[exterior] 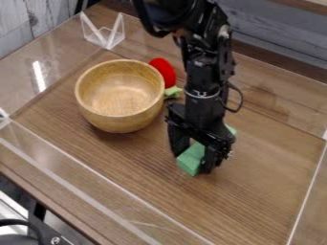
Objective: Put the green block in the brown bowl
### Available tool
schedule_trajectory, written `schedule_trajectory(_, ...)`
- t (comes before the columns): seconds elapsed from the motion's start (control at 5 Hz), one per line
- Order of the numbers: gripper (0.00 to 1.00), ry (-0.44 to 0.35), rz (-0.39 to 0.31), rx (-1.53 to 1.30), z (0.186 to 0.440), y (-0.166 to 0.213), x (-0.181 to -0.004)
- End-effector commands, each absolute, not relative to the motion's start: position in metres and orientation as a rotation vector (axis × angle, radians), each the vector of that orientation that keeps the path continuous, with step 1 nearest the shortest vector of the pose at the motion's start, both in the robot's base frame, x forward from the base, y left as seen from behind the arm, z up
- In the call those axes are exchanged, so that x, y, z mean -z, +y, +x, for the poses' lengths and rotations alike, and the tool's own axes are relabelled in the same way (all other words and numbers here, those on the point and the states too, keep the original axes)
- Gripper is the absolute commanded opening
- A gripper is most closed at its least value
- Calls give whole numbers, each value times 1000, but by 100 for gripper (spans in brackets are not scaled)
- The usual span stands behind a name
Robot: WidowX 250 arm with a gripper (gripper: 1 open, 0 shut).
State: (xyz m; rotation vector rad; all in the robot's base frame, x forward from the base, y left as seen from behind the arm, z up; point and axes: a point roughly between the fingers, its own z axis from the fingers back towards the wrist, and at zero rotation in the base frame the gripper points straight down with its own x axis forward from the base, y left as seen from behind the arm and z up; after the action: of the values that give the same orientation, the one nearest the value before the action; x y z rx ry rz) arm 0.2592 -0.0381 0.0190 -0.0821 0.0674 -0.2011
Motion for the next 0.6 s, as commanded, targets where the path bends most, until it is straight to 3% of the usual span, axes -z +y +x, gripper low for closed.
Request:
schedule_trajectory(0.0,0,28,-82,193,270,-37,-29)
schedule_trajectory(0.4,0,18,-79,200,270,-33,-46)
